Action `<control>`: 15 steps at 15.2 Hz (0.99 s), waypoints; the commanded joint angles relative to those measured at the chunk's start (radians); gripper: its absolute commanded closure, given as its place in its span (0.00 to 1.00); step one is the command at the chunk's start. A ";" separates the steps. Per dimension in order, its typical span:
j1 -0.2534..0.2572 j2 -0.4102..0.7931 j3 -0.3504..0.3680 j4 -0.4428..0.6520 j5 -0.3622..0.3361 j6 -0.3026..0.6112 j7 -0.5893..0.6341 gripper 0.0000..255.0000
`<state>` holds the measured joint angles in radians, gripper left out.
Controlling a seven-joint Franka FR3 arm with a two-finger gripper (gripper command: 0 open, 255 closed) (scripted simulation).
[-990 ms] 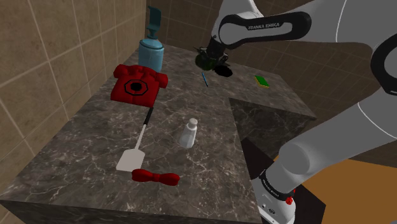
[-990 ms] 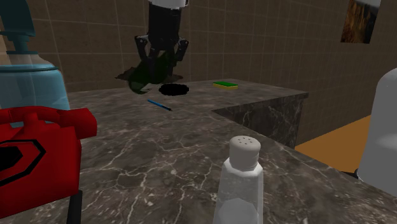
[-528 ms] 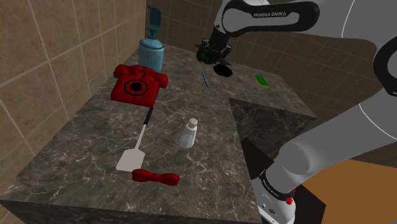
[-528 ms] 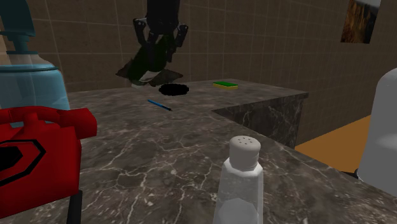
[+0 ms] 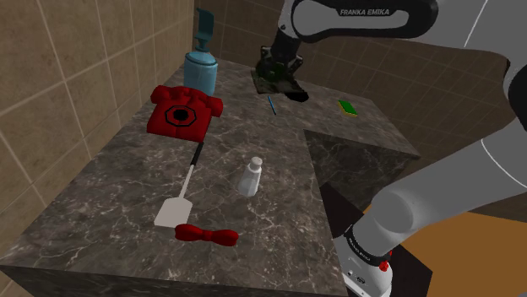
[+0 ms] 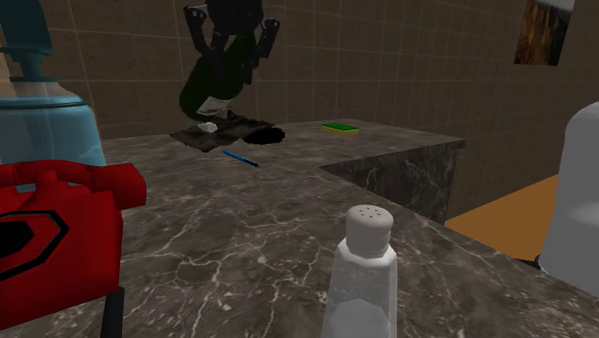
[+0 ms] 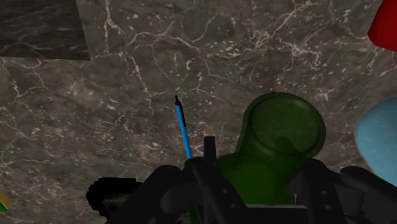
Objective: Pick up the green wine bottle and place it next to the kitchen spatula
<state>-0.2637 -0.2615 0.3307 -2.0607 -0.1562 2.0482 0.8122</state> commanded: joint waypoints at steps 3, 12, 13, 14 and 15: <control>0.036 -0.026 0.063 -0.015 0.004 -0.025 0.095 1.00; 0.095 -0.016 0.194 -0.001 -0.002 -0.065 0.282 1.00; 0.095 -0.016 0.195 -0.013 -0.003 -0.052 0.285 1.00; 0.095 -0.015 0.197 -0.026 -0.004 -0.039 0.289 1.00; 0.095 -0.013 0.198 -0.038 -0.006 -0.026 0.293 1.00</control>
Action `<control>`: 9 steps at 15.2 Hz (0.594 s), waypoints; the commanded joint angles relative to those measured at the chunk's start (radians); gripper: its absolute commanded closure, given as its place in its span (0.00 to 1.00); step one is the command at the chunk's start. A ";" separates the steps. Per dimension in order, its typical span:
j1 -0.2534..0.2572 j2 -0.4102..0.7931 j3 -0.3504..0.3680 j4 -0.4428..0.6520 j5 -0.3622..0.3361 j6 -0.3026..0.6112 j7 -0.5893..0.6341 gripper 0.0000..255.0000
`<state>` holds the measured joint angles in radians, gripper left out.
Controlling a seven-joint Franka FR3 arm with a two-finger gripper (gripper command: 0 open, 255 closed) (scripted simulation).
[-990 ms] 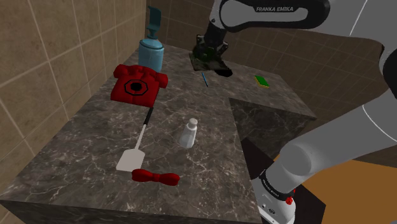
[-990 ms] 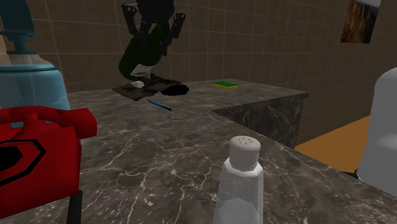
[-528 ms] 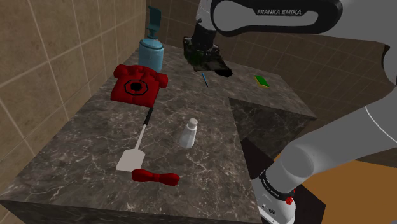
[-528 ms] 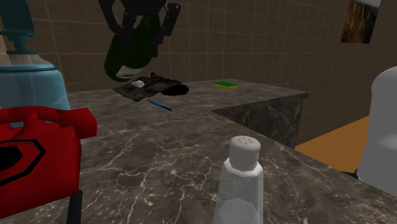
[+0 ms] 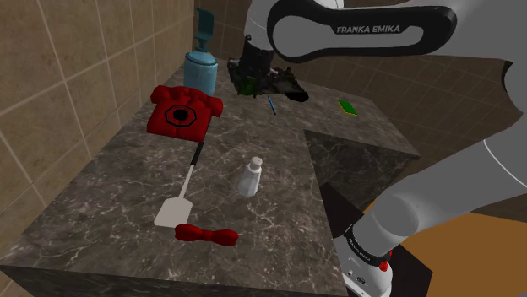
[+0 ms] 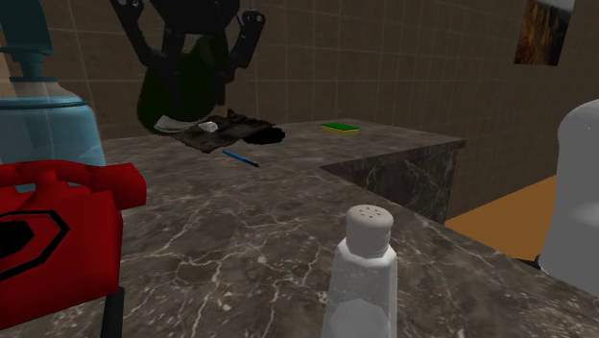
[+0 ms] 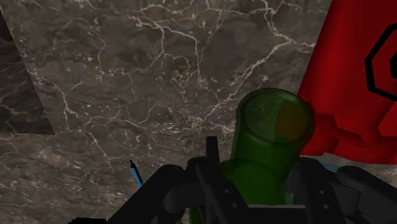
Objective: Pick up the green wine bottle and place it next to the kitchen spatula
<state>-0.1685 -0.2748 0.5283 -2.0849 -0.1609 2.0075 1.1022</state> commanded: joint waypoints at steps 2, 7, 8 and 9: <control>0.000 0.004 0.003 -0.037 -0.005 0.040 0.011 1.00; -0.002 0.016 0.010 -0.092 -0.018 0.104 0.033 1.00; -0.003 0.020 0.012 -0.102 -0.021 0.117 0.038 1.00; -0.003 0.023 0.014 -0.112 -0.025 0.129 0.043 1.00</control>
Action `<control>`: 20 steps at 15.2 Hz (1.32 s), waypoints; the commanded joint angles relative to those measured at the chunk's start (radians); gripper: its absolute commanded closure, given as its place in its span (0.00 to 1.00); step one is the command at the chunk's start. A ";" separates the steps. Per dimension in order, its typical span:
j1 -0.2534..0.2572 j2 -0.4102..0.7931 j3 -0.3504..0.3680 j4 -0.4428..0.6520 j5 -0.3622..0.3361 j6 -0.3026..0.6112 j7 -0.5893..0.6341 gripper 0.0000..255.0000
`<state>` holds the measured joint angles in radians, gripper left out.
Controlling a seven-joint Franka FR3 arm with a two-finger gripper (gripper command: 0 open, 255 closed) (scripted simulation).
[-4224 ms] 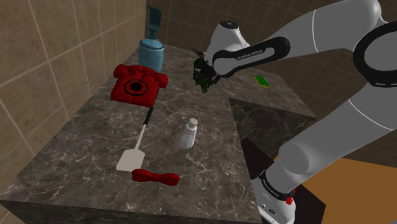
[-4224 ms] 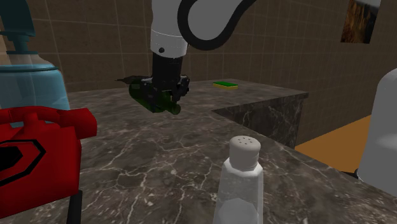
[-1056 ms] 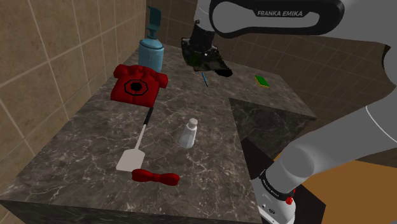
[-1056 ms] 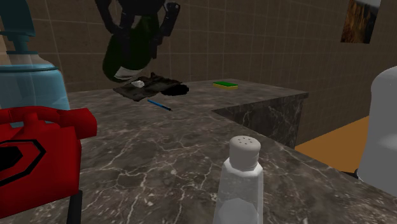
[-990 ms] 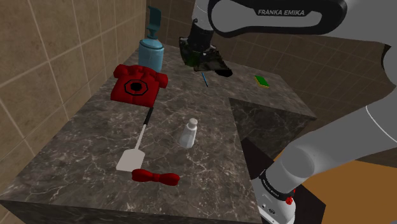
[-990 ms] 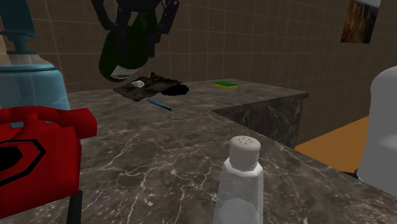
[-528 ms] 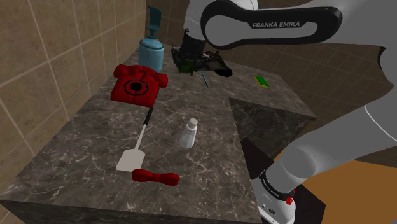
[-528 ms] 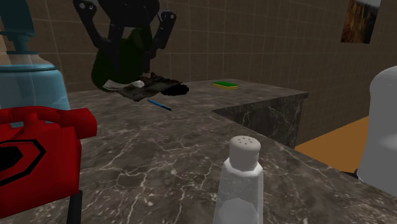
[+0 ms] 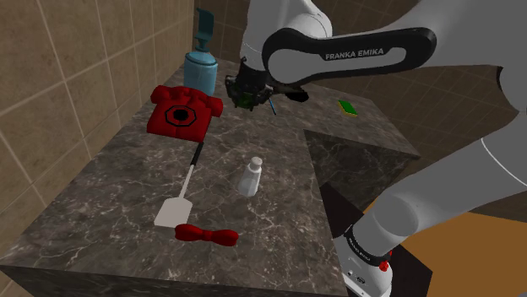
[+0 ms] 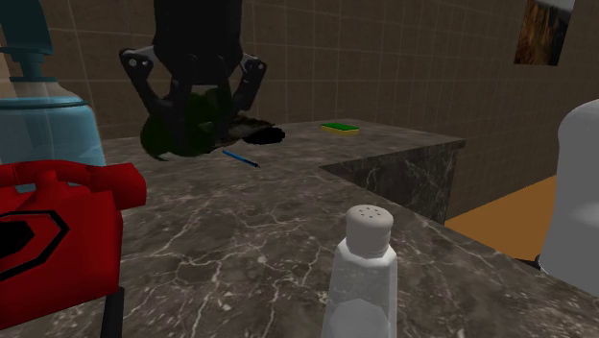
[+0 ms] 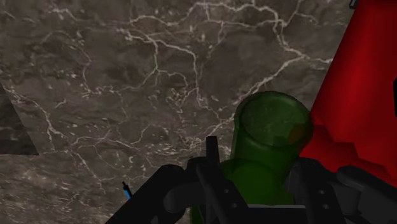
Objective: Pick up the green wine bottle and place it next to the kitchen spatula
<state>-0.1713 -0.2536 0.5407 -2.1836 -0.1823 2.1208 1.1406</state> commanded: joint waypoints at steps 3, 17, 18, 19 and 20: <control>-0.003 0.014 0.007 -0.043 -0.015 0.054 0.021 1.00; -0.019 0.082 0.032 -0.135 -0.084 0.195 0.101 1.00; -0.019 0.082 0.032 -0.135 -0.084 0.195 0.101 1.00; -0.019 0.082 0.032 -0.135 -0.084 0.195 0.101 1.00; -0.019 0.082 0.032 -0.135 -0.084 0.195 0.101 1.00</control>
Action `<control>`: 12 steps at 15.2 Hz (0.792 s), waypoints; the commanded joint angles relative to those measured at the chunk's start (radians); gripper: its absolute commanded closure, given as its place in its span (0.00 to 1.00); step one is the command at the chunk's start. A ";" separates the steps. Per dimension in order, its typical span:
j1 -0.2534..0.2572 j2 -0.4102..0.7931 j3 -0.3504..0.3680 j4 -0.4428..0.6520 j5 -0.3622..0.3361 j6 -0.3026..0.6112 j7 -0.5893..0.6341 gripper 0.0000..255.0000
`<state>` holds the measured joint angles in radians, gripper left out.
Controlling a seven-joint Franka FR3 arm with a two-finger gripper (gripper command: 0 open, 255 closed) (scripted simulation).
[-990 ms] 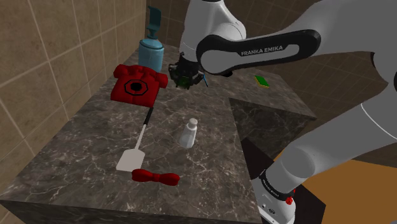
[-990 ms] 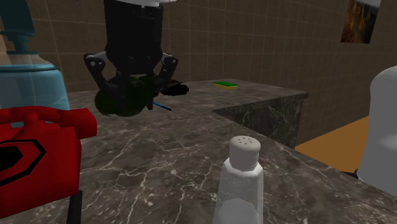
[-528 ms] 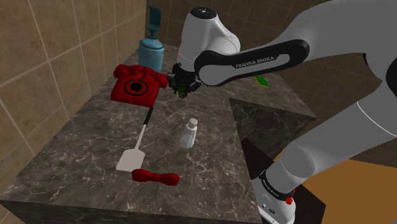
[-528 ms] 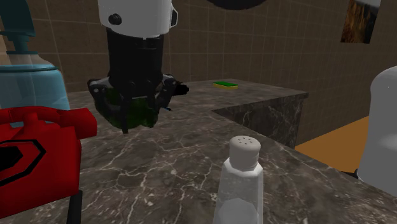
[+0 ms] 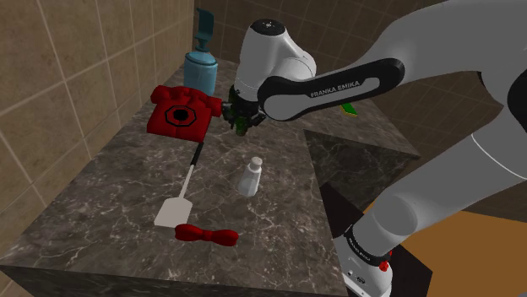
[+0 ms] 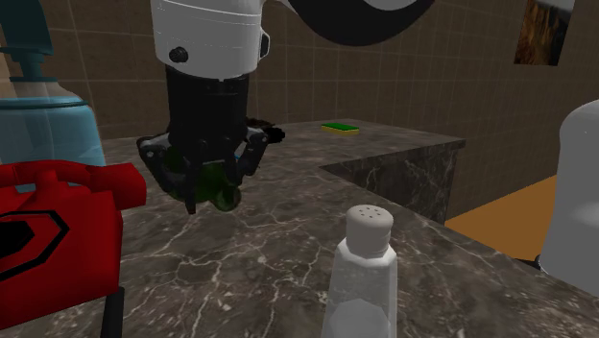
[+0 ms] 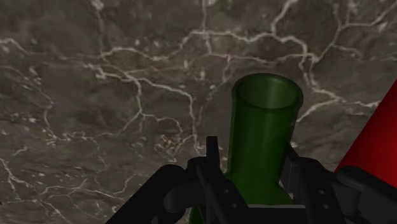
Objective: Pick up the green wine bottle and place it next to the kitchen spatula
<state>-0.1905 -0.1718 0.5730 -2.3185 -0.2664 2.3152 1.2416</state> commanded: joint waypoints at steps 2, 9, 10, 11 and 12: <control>0.000 0.000 0.000 0.000 0.000 0.000 0.000 1.00; 0.008 -0.024 -0.002 0.011 0.023 -0.030 -0.016 0.00; 0.016 -0.047 -0.005 0.024 0.044 -0.061 -0.030 0.00; 0.023 -0.068 -0.007 0.038 0.062 -0.092 -0.042 0.00; 0.029 -0.083 -0.009 0.050 0.075 -0.118 -0.051 0.00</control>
<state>-0.1660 -0.2382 0.5683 -2.2848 -0.2073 2.2285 1.2057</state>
